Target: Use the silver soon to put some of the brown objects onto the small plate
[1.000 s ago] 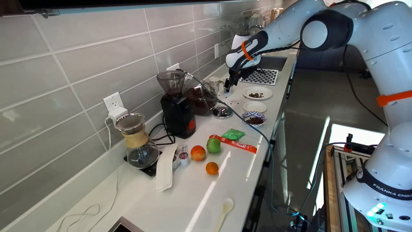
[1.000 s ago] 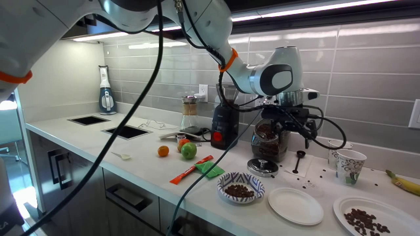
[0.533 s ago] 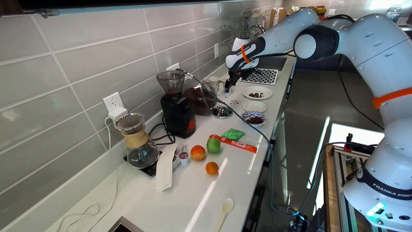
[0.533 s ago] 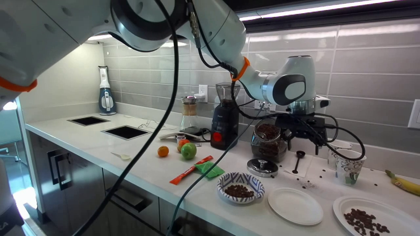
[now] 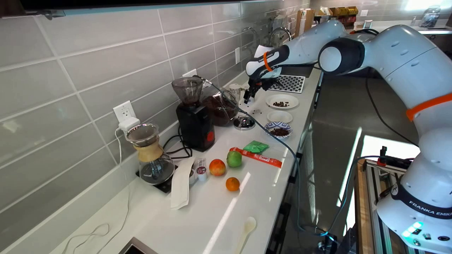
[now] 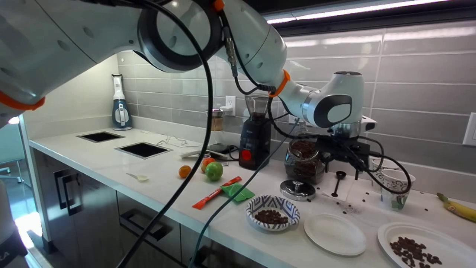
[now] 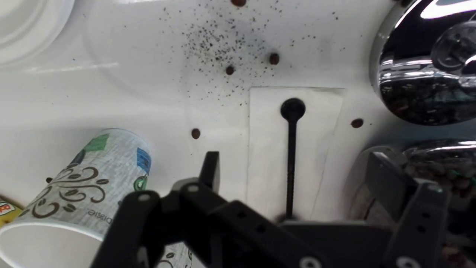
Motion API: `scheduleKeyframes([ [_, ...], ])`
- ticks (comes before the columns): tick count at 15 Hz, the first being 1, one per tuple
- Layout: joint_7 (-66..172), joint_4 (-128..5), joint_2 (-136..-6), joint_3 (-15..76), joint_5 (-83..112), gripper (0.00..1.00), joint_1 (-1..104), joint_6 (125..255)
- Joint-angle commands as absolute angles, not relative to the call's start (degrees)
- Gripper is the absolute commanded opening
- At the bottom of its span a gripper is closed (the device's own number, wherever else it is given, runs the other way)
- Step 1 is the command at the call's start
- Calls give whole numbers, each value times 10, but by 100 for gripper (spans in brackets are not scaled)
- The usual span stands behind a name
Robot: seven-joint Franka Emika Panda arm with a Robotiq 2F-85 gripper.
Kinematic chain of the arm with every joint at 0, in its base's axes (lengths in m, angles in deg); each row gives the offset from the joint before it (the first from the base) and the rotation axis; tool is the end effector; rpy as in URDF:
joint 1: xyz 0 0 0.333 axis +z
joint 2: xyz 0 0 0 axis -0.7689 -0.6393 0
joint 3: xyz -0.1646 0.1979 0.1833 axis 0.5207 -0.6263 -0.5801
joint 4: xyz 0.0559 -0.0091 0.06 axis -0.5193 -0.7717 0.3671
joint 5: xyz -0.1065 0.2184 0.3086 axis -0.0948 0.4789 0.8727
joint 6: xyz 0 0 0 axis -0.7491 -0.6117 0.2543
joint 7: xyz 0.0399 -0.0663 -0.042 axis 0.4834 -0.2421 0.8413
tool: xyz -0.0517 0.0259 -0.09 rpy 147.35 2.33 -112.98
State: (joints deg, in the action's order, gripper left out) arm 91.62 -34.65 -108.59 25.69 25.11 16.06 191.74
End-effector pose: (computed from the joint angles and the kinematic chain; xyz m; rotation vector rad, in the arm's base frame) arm 0.6626 -0.4366 0.2552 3.0413 -0.1207 0.4762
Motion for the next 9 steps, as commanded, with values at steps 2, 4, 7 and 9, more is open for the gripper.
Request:
scheduleKeyframes([
  [2, 916, -346, -1086, 256, 251, 100, 161, 1917],
  [4, 934, -333, -1097, 250, 251, 100, 158, 1923],
  [7, 967, -317, -1109, 243, 250, 100, 151, 1923],
  [9, 1013, -305, -1120, 229, 257, 100, 139, 1927],
])
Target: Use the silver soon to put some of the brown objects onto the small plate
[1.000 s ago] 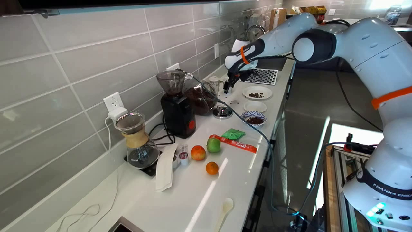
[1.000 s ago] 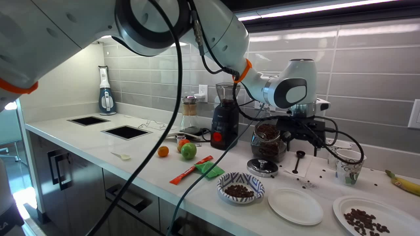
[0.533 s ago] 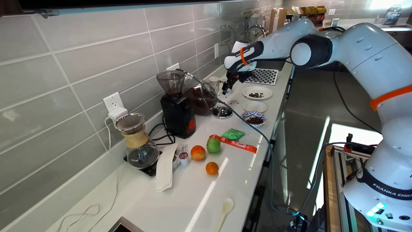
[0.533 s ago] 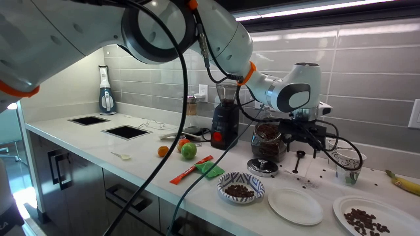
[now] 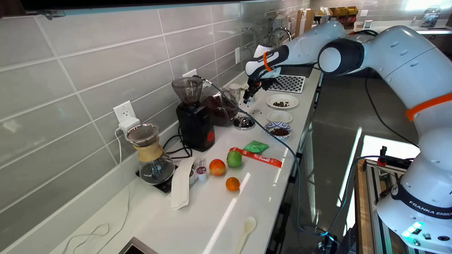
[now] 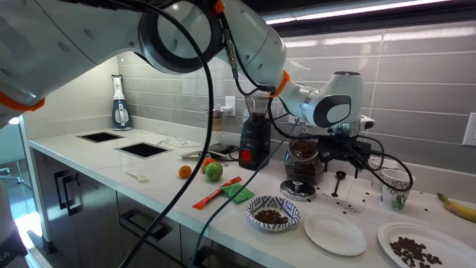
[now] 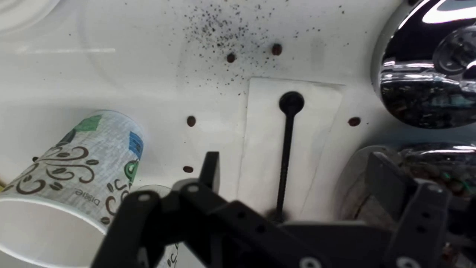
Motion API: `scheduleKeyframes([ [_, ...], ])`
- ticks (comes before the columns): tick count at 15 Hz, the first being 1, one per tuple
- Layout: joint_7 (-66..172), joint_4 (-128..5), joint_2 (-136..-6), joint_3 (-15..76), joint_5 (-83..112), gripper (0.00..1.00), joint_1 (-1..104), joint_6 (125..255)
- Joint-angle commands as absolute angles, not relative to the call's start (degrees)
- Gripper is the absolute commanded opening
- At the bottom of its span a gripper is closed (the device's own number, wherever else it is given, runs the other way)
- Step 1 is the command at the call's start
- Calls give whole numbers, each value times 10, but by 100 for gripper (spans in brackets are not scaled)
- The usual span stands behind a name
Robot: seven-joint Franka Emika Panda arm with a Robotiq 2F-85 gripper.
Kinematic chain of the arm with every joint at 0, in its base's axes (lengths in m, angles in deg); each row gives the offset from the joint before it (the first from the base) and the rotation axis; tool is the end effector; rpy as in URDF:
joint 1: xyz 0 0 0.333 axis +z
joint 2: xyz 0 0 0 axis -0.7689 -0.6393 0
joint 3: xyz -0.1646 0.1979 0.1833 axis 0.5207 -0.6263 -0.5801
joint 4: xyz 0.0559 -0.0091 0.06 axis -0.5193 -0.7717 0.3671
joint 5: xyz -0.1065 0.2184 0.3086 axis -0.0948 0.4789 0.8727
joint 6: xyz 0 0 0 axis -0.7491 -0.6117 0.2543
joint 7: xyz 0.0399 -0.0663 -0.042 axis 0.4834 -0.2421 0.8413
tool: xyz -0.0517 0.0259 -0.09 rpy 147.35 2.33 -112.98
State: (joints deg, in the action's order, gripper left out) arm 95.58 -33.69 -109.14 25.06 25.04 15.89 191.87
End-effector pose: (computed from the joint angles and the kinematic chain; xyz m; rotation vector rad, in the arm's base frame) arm 0.6666 -0.4354 0.2562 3.0326 -0.0113 0.4902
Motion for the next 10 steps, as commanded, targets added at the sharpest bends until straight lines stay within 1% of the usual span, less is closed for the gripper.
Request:
scheduleKeyframes([
  [1, 1035, -297, -1128, 219, 263, 100, 131, 1929],
  [6, 1099, -272, -1157, 163, 299, 100, 96, 1923],
  [10, 1115, -274, -1177, 134, 317, 100, 84, 1970],
])
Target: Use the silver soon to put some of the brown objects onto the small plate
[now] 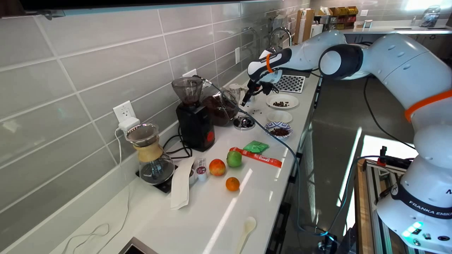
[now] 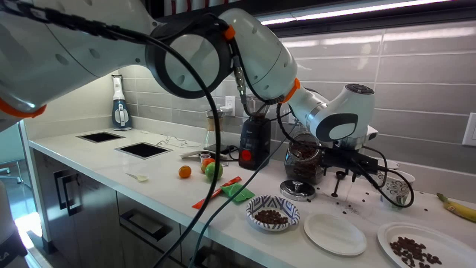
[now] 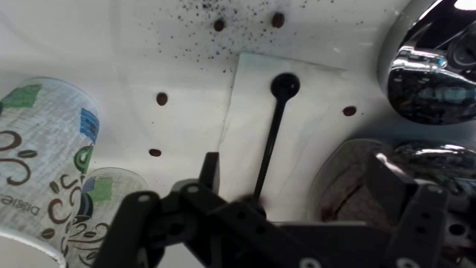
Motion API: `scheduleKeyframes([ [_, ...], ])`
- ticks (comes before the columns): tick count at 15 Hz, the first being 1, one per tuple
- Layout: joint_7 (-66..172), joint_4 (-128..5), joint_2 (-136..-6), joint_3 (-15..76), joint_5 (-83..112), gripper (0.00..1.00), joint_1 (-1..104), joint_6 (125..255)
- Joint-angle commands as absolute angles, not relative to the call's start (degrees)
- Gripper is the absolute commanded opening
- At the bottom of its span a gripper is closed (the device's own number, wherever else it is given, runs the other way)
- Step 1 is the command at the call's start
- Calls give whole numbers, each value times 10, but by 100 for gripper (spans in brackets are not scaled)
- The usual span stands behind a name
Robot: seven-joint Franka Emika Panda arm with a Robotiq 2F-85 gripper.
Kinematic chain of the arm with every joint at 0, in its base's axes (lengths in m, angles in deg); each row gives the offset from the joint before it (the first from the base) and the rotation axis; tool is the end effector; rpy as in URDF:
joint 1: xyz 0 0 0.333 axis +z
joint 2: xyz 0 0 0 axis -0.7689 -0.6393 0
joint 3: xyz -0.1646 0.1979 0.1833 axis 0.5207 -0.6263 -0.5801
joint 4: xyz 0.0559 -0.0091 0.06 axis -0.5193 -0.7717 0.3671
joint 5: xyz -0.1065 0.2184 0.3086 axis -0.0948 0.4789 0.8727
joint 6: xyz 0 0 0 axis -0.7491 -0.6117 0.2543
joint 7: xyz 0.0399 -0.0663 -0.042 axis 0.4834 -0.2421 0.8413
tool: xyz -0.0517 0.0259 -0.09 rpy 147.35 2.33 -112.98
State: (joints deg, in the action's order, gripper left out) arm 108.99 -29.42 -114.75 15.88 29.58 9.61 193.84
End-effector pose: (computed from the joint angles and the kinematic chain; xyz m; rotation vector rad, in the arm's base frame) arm 0.6687 -0.4486 0.2261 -3.0311 -0.1773 -0.6938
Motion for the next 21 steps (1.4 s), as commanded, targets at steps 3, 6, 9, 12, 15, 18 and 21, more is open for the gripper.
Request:
scheduleKeyframes([
  [3, 1109, -273, -1191, 122, 322, 100, 83, 2015],
  [6, 1110, -271, -1203, 113, 318, 100, 83, 2038],
  [9, 1107, -262, -1213, 108, 314, 94, 86, 2041],
  [12, 1105, -254, -1220, 106, 312, 79, 87, 2038],
  [15, 1102, -241, -1230, 108, 309, 44, 90, 2036],
  [18, 1099, -232, -1237, 111, 308, 76, 92, 2035],
  [21, 1098, -224, -1245, 111, 308, 88, 94, 2033],
])
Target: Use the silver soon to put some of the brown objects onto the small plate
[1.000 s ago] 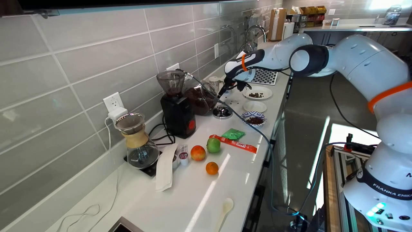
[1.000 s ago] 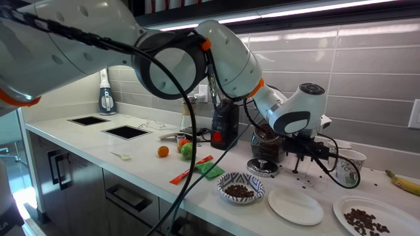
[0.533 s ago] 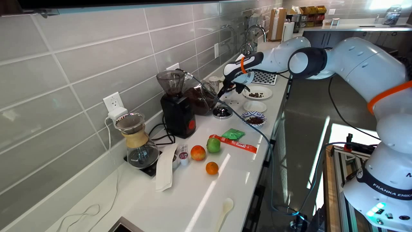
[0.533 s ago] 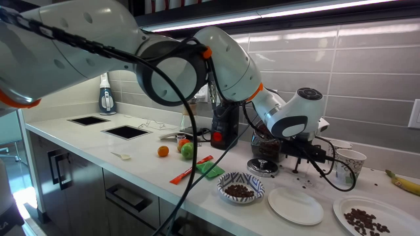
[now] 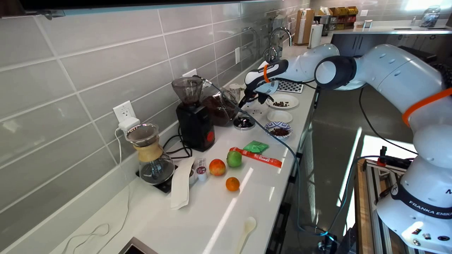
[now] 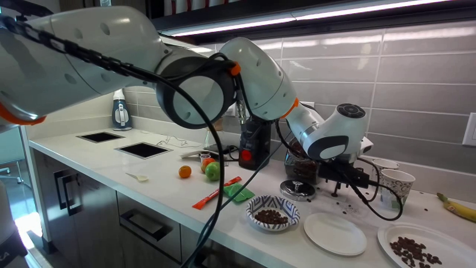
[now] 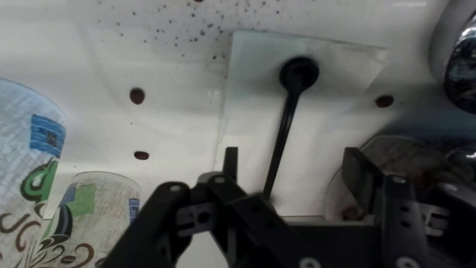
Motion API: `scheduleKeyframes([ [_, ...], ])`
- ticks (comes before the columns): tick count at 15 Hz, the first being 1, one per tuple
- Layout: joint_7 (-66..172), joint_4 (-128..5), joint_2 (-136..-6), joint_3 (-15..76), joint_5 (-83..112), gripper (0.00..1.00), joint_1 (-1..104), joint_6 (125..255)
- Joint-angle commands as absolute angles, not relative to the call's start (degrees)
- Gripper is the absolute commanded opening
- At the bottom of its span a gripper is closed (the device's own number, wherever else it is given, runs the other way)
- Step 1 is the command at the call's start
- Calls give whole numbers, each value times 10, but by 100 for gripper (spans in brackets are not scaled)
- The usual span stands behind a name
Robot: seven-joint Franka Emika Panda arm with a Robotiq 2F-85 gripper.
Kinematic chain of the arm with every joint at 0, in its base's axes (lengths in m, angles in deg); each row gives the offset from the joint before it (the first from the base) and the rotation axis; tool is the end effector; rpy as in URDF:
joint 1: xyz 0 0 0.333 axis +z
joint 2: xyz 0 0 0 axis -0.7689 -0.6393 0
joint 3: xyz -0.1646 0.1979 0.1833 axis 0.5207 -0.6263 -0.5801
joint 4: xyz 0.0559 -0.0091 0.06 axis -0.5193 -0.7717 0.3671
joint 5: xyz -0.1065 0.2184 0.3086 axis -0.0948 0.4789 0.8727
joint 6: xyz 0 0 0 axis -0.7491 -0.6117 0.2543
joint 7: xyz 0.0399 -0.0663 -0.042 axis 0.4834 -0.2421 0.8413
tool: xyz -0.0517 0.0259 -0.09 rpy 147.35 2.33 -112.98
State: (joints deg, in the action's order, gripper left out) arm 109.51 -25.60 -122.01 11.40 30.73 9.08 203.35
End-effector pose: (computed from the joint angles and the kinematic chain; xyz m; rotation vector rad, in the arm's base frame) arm 0.6842 -0.4407 0.1820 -2.9984 -0.0954 -0.8873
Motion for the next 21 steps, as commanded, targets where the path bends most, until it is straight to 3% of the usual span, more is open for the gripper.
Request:
scheduleKeyframes([
  [1, 1097, -223, -1247, 112, 308, 91, 94, 2034],
  [3, 1096, -217, -1252, 111, 308, 80, 94, 2033],
  [4, 1096, -214, -1254, 111, 309, 64, 94, 2031],
  [10, 1094, -206, -1263, 112, 308, 18, 96, 2027],
  [12, 1094, -202, -1266, 112, 308, 42, 97, 2027],
  [14, 1094, -200, -1268, 112, 308, 33, 98, 2026],
  [18, 1094, -200, -1269, 112, 307, 0, 99, 2024],
  [21, 1094, -200, -1268, 112, 308, 2, 99, 2024],
])
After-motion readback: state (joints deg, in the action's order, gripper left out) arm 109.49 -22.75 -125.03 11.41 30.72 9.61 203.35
